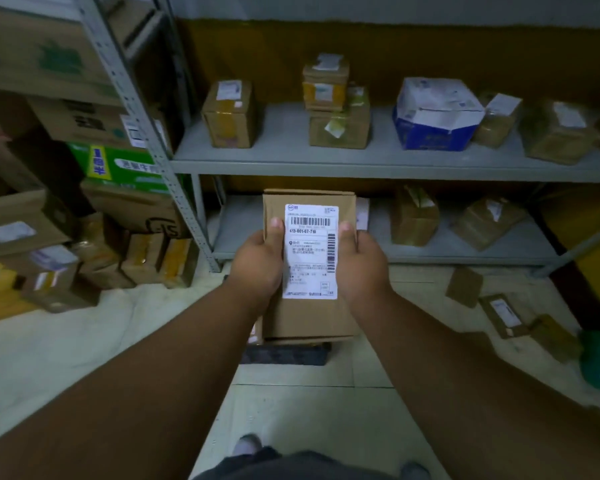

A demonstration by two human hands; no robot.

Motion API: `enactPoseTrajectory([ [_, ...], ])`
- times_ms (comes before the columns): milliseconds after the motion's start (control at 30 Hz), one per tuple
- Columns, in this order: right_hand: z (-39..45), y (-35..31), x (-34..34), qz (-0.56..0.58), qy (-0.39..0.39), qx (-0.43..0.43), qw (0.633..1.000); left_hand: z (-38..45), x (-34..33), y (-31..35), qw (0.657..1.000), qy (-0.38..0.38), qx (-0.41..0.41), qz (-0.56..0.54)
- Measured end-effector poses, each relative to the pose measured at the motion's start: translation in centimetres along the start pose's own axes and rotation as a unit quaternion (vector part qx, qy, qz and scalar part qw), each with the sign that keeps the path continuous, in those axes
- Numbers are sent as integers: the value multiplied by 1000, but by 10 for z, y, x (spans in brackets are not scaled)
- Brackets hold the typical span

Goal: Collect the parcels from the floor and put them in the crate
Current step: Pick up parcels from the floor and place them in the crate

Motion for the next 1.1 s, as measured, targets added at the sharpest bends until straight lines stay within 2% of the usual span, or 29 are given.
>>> enactPoseTrajectory([
  [100,-12,-19,-62,3,-11,4,1000,25,60,-19,1000,8,-1,12],
  [167,-13,-23,-79,5,6,6,1000,34,75,-28,1000,6,17,13],
  [233,-11,-16,-83,0,29,-11,1000,37,78,-35,1000,9,18,16],
  [333,4,-1,-83,7,64,-56,996,46,79,-44,998,33,-22,56],
  [433,29,15,-91,-8,69,-75,995,68,62,-74,987,-3,-42,153],
  [533,62,26,-107,-67,43,-61,995,96,49,-101,982,-32,2,188],
  [667,129,38,-138,-177,12,5,984,148,37,-120,987,-48,79,128],
  [733,166,56,-157,-200,8,10,980,179,24,-136,988,-59,98,99],
  [833,209,99,-188,-217,5,-34,976,221,2,-185,985,-53,126,105],
  [1000,241,192,-246,-209,-12,-94,973,275,-37,-305,973,-66,174,135],
  [1100,257,271,-283,-191,-34,-117,974,302,-64,-380,972,-105,160,137],
])
Point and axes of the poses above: each hand's wrist, its own z-axis towards the middle knuckle, its own x-axis out of the back of the hand, y = z × x, the point moved 7 cm from there along z, towards the middle knuckle, and after that the axes turned 4 degrees about -x, right-handed, at the moved point
